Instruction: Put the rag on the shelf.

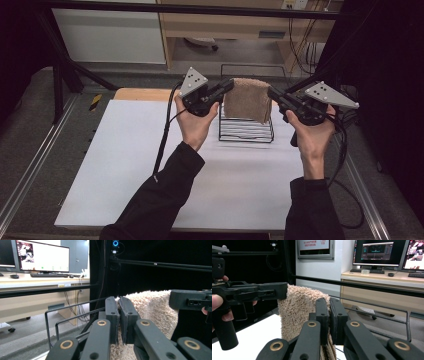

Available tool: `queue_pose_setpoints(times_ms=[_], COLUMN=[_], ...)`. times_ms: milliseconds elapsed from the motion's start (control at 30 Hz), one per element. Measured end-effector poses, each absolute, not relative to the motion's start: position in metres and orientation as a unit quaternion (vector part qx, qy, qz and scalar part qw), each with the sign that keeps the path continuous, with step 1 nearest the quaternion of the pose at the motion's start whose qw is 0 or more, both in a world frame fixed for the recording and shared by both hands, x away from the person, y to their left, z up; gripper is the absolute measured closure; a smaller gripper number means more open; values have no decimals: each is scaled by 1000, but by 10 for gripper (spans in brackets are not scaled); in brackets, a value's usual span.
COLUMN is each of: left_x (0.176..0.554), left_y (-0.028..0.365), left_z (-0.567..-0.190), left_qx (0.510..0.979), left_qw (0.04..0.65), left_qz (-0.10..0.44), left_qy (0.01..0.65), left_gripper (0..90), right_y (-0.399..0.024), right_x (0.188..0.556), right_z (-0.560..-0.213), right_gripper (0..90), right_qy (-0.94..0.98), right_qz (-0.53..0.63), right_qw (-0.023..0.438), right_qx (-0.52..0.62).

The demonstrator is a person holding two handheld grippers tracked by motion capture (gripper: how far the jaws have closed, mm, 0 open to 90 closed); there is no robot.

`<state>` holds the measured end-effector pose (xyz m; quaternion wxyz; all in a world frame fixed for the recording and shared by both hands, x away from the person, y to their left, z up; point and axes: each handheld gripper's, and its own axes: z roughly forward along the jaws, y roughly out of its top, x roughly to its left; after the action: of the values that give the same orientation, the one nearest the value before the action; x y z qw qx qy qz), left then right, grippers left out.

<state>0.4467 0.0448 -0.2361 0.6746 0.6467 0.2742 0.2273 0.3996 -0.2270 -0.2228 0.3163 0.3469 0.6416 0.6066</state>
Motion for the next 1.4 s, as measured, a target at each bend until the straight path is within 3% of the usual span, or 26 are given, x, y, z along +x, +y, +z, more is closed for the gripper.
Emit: queue_pose_setpoints(times_ms=[1400], left_x=[472], left_y=[34], left_z=[-182], left_qx=[615], left_qw=[697], left_qz=[261], left_qy=[262], left_gripper=[856], right_y=[-232], right_x=[433], right_z=[-171], right_gripper=[865], right_qy=[620], right_qz=[620], right_qw=[359], right_qx=[320])
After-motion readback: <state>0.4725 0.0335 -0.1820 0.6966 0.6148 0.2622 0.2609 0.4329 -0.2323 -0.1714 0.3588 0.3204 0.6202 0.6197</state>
